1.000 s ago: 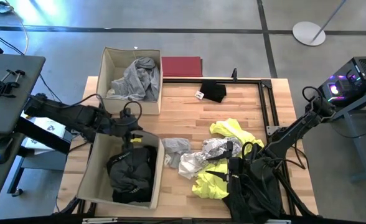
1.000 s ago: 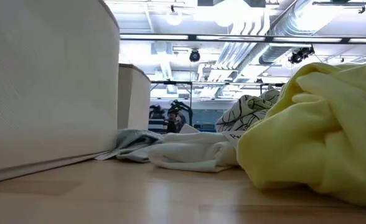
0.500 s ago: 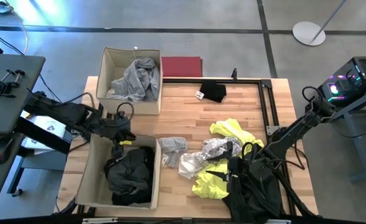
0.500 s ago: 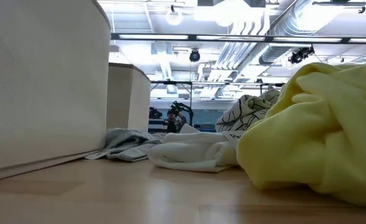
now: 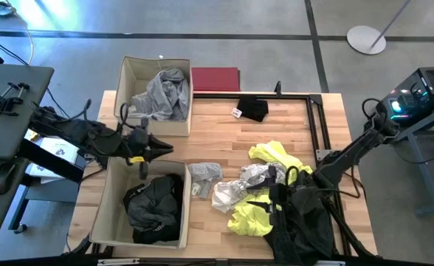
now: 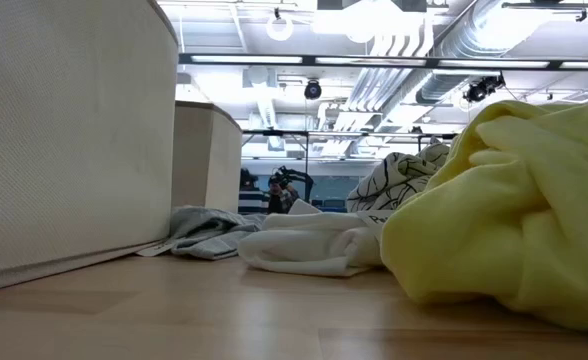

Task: Sort clothes
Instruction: Put the white patterned shirt into the top laundry organizer

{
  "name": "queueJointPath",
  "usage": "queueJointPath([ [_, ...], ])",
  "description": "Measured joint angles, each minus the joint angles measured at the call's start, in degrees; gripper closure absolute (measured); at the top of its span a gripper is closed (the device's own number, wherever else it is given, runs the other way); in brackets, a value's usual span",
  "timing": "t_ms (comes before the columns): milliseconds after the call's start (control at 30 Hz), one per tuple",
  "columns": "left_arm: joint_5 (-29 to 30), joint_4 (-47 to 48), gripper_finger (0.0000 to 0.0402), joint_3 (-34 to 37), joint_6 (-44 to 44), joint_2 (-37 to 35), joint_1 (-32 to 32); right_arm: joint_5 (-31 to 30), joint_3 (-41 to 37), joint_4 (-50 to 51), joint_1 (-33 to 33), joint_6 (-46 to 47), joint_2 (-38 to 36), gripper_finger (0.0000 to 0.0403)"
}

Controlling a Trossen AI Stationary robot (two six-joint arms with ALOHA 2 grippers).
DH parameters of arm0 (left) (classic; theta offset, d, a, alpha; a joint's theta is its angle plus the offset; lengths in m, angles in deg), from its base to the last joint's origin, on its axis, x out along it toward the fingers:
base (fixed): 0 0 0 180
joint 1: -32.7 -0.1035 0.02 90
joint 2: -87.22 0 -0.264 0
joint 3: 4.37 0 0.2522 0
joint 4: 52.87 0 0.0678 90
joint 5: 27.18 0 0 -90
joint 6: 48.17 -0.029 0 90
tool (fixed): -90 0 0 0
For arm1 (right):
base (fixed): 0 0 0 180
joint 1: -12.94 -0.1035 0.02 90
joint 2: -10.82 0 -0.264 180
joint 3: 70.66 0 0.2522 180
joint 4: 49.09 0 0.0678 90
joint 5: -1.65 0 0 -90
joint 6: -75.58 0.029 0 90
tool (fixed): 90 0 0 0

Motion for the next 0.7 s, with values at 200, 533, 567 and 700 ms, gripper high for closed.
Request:
queueJointPath([
  [200,0.1,-12.1,0.0369,4.7,-5.1,4.0,1.8,9.9,5.5,32.3,5.8,20.8,1.1,0.0219],
  [533,0.1,-14.7,0.0369,5.5,-5.2,13.5,4.4,20.9,0.4,40.2,11.5,22.2,4.9,0.0243],
  [567,0.1,-14.7,0.0369,5.5,-5.2,14.4,4.7,20.9,0.0,40.1,11.9,22.3,5.7,0.0252],
  [700,0.1,-15.0,0.0369,5.5,-5.9,17.6,5.0,17.8,-0.6,39.9,13.6,22.3,9.8,0.0304],
])
